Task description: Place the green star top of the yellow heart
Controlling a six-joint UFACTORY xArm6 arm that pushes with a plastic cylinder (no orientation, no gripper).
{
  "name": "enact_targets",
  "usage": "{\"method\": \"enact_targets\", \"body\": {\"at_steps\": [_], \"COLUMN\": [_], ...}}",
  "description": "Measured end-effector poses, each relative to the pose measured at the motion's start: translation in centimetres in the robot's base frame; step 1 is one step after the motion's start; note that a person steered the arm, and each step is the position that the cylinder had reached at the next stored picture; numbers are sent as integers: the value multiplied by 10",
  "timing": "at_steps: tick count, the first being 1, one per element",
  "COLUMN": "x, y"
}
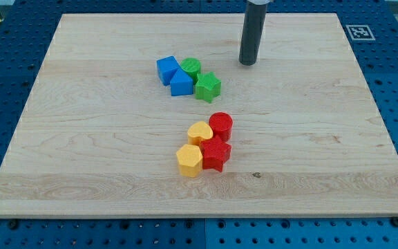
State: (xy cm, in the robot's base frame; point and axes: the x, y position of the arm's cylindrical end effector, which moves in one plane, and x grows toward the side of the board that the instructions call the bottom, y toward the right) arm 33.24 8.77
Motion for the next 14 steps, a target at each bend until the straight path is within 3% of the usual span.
{"method": "enact_targets", "body": {"at_steps": [11, 14], "x": [-5, 24], "y": [-93, -81]}}
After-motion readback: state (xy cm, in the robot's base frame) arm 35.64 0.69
